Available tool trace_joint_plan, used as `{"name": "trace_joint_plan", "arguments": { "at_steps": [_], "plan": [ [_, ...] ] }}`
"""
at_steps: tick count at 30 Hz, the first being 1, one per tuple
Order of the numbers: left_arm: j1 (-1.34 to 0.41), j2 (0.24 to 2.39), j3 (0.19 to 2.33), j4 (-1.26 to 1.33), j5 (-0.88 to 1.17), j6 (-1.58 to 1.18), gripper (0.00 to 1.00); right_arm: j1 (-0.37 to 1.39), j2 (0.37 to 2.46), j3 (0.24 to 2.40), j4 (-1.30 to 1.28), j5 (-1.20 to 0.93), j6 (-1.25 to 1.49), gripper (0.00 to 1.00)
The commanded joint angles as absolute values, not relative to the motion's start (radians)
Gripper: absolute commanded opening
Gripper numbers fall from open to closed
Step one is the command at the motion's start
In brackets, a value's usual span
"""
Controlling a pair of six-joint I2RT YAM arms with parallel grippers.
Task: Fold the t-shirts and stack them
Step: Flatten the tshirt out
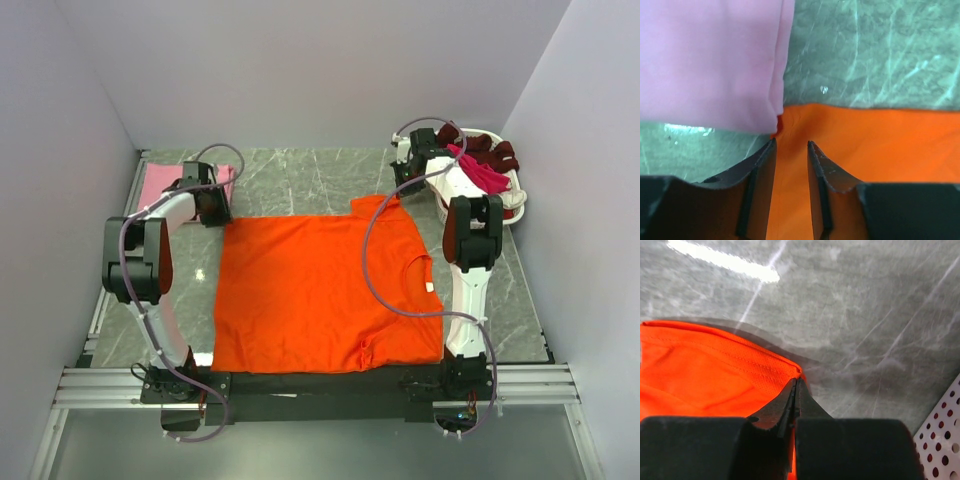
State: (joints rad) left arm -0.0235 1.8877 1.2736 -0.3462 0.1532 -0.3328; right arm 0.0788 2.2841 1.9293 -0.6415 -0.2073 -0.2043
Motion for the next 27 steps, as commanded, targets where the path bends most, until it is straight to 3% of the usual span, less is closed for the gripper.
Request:
{"name": "trace_joint_plan", "arguments": {
  "at_steps": [1, 6, 13, 27],
  "plan": [
    [-0.061, 1.922, 1.335, -0.365, 0.080, -0.313, 0.36, 0.063, 2.195, 1.910, -0.597, -0.175, -0.221, 0.00],
    [-0.109, 1.969, 1.379, -0.391, -0.044, -0.305, 0.31, 0.051, 2.178, 1.902, -0.600, -0.183, -0.224, 0.00],
    [-0.152, 1.951, 1.370, -0.376, -0.172, -0.285, 0.31, 0.037, 2.151, 1.873, -0.586, -0.153, -0.238, 0.00],
    [-0.153, 1.983, 1.471, -0.390, -0.088, -0.233, 0.34, 0.015, 2.141, 1.862, -0.578, -0.146, -0.247, 0.00]
  ]
}}
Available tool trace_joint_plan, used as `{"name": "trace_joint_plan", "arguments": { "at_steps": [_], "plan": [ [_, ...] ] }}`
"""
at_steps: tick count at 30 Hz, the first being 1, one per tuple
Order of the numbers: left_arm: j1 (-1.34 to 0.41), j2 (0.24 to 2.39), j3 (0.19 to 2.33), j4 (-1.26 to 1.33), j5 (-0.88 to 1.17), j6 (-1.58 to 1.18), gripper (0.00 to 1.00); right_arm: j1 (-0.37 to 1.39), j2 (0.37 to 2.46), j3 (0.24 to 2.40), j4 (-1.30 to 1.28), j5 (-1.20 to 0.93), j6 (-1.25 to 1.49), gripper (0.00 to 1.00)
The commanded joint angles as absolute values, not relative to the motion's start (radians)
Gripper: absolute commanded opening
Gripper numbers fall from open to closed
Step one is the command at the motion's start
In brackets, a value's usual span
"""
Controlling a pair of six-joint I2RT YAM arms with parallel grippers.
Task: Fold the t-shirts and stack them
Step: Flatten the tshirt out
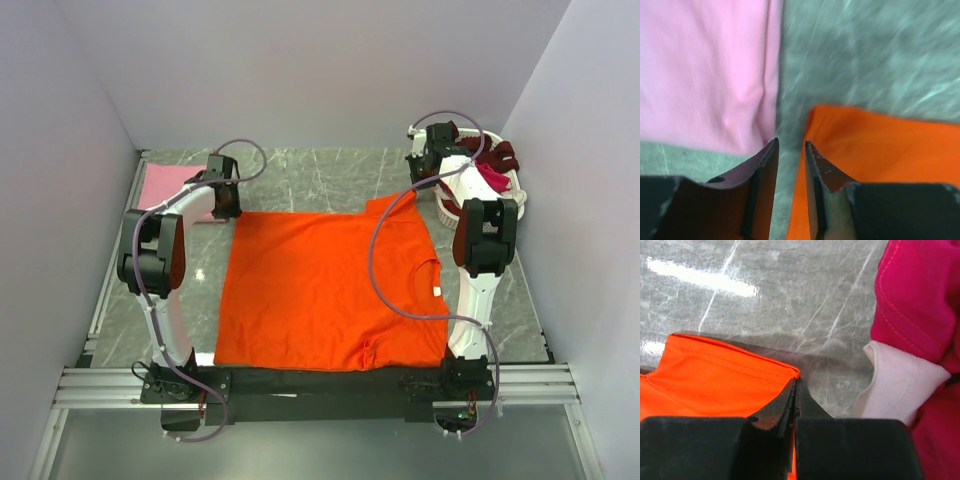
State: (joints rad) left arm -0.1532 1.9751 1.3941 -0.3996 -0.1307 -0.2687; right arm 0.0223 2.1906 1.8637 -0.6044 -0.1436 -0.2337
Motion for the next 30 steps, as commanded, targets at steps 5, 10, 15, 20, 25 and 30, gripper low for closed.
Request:
{"name": "trace_joint_plan", "arguments": {
  "at_steps": [5, 10, 15, 20, 25, 30],
  "plan": [
    [-0.153, 2.049, 1.552, -0.406, -0.008, -0.232, 0.34, 0.015, 2.149, 1.858, -0.583, -0.160, -0.248, 0.00],
    [-0.153, 2.095, 1.606, -0.433, 0.006, -0.239, 0.33, 0.015, 2.146, 1.853, -0.584, -0.167, -0.252, 0.00],
    [-0.153, 2.103, 1.620, -0.446, 0.003, -0.233, 0.34, 0.015, 2.151, 1.855, -0.584, -0.170, -0.253, 0.00],
    [-0.153, 2.114, 1.631, -0.469, 0.002, -0.221, 0.34, 0.015, 2.157, 1.856, -0.584, -0.178, -0.249, 0.00],
    [-0.150, 2.137, 1.647, -0.497, 0.003, -0.215, 0.34, 0.015, 2.157, 1.861, -0.592, -0.183, -0.245, 0.00],
    [-0.141, 2.154, 1.646, -0.511, 0.015, -0.213, 0.34, 0.015, 2.157, 1.864, -0.594, -0.179, -0.250, 0.00]
  ]
}}
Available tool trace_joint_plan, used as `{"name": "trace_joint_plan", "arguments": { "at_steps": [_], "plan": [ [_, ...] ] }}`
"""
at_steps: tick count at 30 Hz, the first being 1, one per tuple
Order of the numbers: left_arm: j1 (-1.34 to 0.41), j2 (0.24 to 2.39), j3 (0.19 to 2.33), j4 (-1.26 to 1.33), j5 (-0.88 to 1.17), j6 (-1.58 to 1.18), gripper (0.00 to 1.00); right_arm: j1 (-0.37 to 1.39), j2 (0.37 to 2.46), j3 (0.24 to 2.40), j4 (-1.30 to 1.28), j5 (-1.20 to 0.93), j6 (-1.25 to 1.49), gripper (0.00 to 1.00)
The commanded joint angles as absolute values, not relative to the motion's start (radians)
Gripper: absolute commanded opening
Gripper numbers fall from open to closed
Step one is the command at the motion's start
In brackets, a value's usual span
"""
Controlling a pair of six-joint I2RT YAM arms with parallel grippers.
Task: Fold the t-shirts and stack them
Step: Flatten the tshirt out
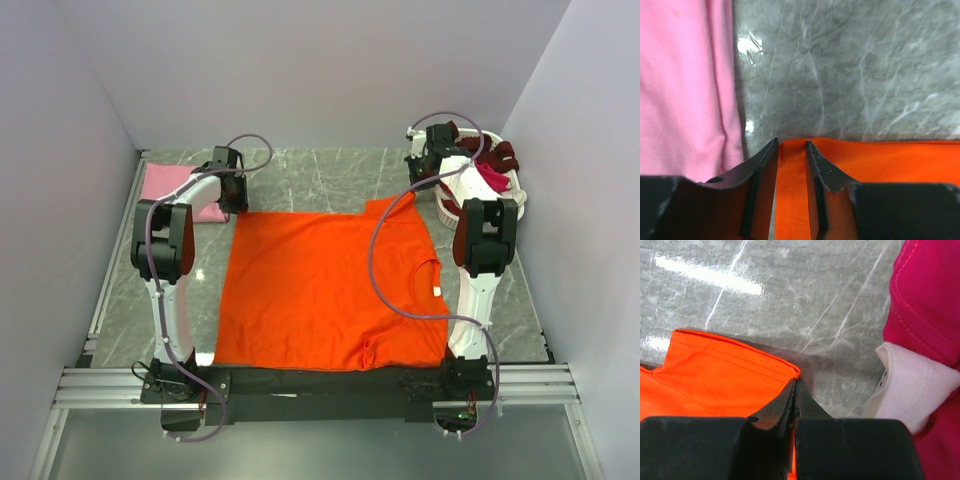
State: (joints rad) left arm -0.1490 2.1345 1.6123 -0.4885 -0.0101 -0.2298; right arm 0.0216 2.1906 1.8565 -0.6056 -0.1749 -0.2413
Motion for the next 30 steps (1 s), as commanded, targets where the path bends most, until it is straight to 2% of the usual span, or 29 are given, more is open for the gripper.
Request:
{"name": "trace_joint_plan", "arguments": {
  "at_steps": [1, 6, 9, 10, 14, 21, 30],
  "plan": [
    [-0.141, 2.157, 1.647, -0.512, 0.018, -0.212, 0.34, 0.017, 2.157, 1.864, -0.594, -0.179, -0.250, 0.00],
    [-0.141, 2.184, 1.654, -0.520, 0.025, -0.215, 0.32, 0.017, 2.161, 1.867, -0.598, -0.186, -0.245, 0.00],
    [-0.141, 2.203, 1.669, -0.529, 0.025, -0.216, 0.26, 0.017, 2.161, 1.870, -0.601, -0.187, -0.245, 0.00],
    [-0.140, 2.206, 1.675, -0.534, 0.032, -0.216, 0.16, 0.018, 2.161, 1.873, -0.603, -0.187, -0.247, 0.00],
    [-0.140, 2.203, 1.681, -0.528, 0.054, -0.216, 0.01, 0.020, 2.160, 1.890, -0.612, -0.189, -0.249, 0.00],
    [-0.129, 2.085, 1.671, -0.480, 0.090, -0.239, 0.00, 0.028, 2.149, 1.976, -0.652, -0.204, -0.255, 0.00],
    [-0.094, 1.717, 1.539, -0.344, 0.170, -0.293, 0.00, 0.032, 1.965, 2.037, -0.695, -0.271, -0.288, 0.00]
  ]
}}
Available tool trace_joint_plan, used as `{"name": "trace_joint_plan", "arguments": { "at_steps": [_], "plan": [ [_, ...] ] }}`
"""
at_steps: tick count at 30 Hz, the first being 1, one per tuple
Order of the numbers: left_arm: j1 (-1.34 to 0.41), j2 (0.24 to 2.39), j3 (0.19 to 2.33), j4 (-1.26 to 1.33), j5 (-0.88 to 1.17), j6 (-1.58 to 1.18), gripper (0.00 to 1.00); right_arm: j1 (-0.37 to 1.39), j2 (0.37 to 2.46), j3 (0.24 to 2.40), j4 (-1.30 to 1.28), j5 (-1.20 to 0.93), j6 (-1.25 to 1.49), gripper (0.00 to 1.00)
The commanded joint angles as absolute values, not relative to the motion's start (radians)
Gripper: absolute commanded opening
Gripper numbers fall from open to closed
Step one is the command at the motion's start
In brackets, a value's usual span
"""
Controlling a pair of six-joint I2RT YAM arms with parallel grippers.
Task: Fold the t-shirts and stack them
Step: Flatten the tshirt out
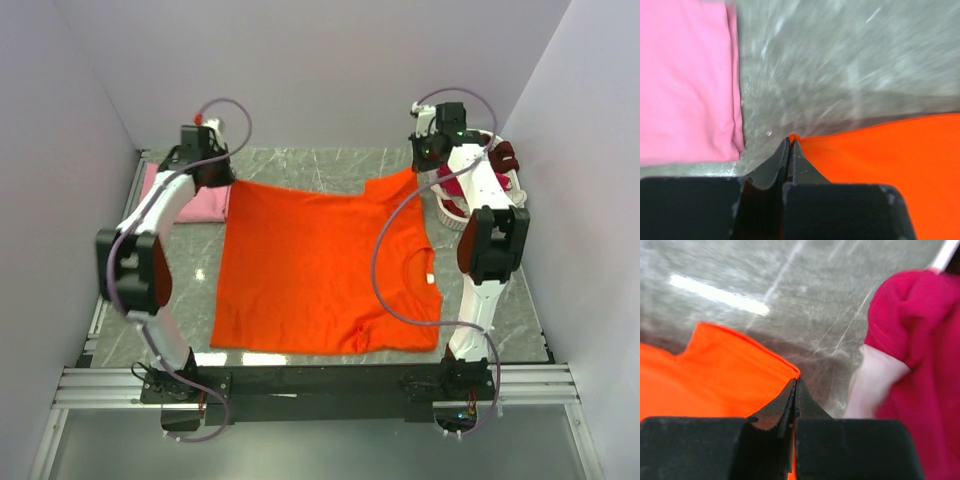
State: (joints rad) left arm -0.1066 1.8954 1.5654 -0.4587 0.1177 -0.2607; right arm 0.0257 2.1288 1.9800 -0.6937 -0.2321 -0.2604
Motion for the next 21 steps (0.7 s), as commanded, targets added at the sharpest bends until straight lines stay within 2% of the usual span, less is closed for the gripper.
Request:
{"name": "trace_joint_plan", "arguments": {
  "at_steps": [1, 5, 9, 15, 21],
  "plan": [
    [-0.094, 1.639, 1.502, -0.312, 0.179, -0.299, 0.00, 0.031, 1.907, 2.034, -0.690, -0.279, -0.299, 0.00],
    [-0.094, 1.416, 1.399, -0.224, 0.212, -0.351, 0.00, 0.031, 1.738, 2.040, -0.703, -0.356, -0.336, 0.00],
    [-0.094, 1.186, 1.330, -0.160, 0.195, -0.388, 0.00, 0.029, 1.574, 2.150, -0.753, -0.406, -0.356, 0.00],
    [-0.094, 0.928, 1.448, -0.170, 0.137, -0.423, 0.00, 0.021, 1.373, 2.380, -0.752, -0.388, -0.307, 0.00],
    [-0.094, 0.775, 1.574, -0.183, 0.123, -0.475, 0.00, 0.018, 1.171, 2.405, -0.684, -0.344, -0.226, 0.00]
  ]
}}
